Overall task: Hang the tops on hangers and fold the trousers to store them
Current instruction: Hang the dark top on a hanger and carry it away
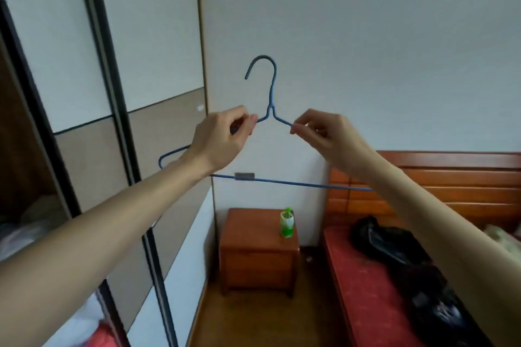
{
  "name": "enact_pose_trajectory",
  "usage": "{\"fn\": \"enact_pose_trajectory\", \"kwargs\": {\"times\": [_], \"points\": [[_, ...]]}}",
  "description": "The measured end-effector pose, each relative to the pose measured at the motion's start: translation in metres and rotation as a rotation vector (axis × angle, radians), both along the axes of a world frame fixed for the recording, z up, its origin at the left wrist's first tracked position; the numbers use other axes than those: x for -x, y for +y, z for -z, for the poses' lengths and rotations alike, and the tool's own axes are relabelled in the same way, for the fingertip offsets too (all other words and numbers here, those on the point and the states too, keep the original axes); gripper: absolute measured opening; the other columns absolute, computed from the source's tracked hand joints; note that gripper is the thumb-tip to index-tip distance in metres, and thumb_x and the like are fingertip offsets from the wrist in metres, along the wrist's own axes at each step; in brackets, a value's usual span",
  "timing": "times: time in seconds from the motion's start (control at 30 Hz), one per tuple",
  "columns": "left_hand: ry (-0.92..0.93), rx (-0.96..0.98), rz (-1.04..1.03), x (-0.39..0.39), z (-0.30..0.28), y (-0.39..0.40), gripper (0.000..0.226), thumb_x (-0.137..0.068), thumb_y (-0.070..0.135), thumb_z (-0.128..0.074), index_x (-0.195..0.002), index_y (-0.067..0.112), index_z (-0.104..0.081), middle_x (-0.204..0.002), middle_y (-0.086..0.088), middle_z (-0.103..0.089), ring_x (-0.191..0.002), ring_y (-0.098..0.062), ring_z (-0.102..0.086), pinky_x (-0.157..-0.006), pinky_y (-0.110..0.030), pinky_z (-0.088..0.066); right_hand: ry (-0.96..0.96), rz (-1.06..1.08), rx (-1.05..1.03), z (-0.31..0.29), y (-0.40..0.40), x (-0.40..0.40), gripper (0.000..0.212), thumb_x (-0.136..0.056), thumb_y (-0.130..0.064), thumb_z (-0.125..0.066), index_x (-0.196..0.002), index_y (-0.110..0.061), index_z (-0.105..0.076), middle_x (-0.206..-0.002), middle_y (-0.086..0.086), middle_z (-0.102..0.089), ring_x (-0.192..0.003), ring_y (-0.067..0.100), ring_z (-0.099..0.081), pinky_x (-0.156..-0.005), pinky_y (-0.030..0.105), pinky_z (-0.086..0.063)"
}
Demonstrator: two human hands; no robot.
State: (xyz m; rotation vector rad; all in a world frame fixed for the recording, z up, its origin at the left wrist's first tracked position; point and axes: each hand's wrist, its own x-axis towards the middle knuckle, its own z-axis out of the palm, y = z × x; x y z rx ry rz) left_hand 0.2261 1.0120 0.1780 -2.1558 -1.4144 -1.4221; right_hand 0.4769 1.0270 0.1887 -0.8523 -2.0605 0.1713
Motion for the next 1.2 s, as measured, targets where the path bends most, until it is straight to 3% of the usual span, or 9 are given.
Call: {"fn": "enact_pose_trajectory", "kwargs": {"times": [0.1,0.2,0.33,0.47,0.57,0.7,0.87,1.03,1.2], "points": [[-0.008,-0.001,0.088,-0.072,0.016,0.008,0.038,-0.102,0.047,-0.050,-0.078,0.019,-0.061,-0.060,0.008,-0.054,-0.061,-0.014,-0.051,-0.061,-0.034,-0.042,0.022,0.109,0.015,0.013,-0.016,-0.055,0.017,-0.103,-0.029,-0.064,-0.091,-0.020,-0.072,-0.064,0.010,-0.059,-0.053,0.010,-0.036,-0.053,0.030,-0.029],[-0.012,0.030,0.176,-0.139,0.039,0.012,0.039,-0.102,0.048,-0.050,-0.081,0.018,-0.061,-0.062,0.003,-0.056,-0.064,-0.022,-0.056,-0.062,-0.038,-0.046,0.044,0.205,0.022,0.033,-0.034,-0.113,0.019,-0.103,-0.030,-0.065,-0.087,-0.021,-0.071,-0.056,-0.003,-0.048,-0.051,0.008,-0.034,-0.052,0.026,-0.026],[-0.035,0.056,0.251,-0.204,0.071,0.009,0.036,-0.100,0.050,-0.049,-0.076,0.024,-0.057,-0.057,0.011,-0.051,-0.060,-0.006,-0.052,-0.058,-0.029,-0.033,0.031,0.293,0.023,0.062,-0.057,-0.177,0.017,-0.103,-0.030,-0.066,-0.088,-0.024,-0.071,-0.061,-0.019,-0.056,-0.055,0.005,-0.044,-0.055,0.017,-0.031],[-0.050,0.090,0.350,-0.276,0.103,0.005,0.036,-0.099,0.055,-0.050,-0.078,0.027,-0.057,-0.059,0.015,-0.053,-0.060,0.001,-0.053,-0.059,-0.027,-0.034,0.042,0.384,0.060,0.094,-0.082,-0.247,0.018,-0.103,-0.034,-0.066,-0.091,-0.022,-0.073,-0.063,-0.013,-0.057,-0.056,0.007,-0.046,-0.055,0.019,-0.034],[-0.060,0.095,0.421,-0.323,0.123,0.003,0.037,-0.098,0.061,-0.052,-0.081,0.030,-0.059,-0.066,0.019,-0.059,-0.061,0.000,-0.056,-0.058,-0.027,-0.039,0.046,0.444,0.084,0.116,-0.101,-0.288,0.019,-0.103,-0.037,-0.065,-0.092,-0.023,-0.072,-0.066,-0.010,-0.061,-0.057,0.007,-0.049,-0.055,0.019,-0.036],[-0.044,0.138,0.588,-0.378,0.146,0.000,0.035,-0.096,0.064,-0.060,-0.082,0.032,-0.064,-0.061,0.010,-0.059,-0.059,-0.011,-0.059,-0.054,-0.032,-0.046,0.080,0.528,0.120,0.139,-0.128,-0.335,0.017,-0.103,-0.039,-0.065,-0.089,-0.029,-0.070,-0.067,-0.018,-0.061,-0.055,0.006,-0.049,-0.054,0.015,-0.035],[-0.049,0.196,0.756,-0.440,0.170,-0.001,0.037,-0.092,0.066,-0.062,-0.083,0.031,-0.069,-0.064,0.012,-0.062,-0.059,-0.013,-0.059,-0.054,-0.026,-0.044,0.107,0.665,0.136,0.160,-0.154,-0.383,0.015,-0.100,-0.038,-0.069,-0.086,-0.038,-0.066,-0.068,-0.018,-0.063,-0.055,0.010,-0.054,-0.056,0.023,-0.044],[-0.069,0.272,0.933,-0.500,0.189,0.011,0.030,-0.093,0.056,-0.069,-0.083,0.028,-0.071,-0.065,0.009,-0.064,-0.056,-0.015,-0.057,-0.055,-0.037,-0.049,0.123,0.809,0.184,0.180,-0.169,-0.424,0.011,-0.099,-0.033,-0.072,-0.088,-0.032,-0.071,-0.066,-0.022,-0.062,-0.052,0.005,-0.053,-0.055,0.010,-0.036],[-0.094,0.341,1.110,-0.555,0.210,0.031,0.034,-0.090,0.060,-0.067,-0.078,0.027,-0.069,-0.059,0.010,-0.059,-0.052,-0.013,-0.052,-0.055,-0.033,-0.044,0.182,0.955,0.219,0.200,-0.173,-0.451,0.011,-0.099,-0.034,-0.071,-0.091,-0.028,-0.074,-0.070,-0.012,-0.067,-0.055,0.007,-0.055,-0.059,0.021,-0.044]]}}
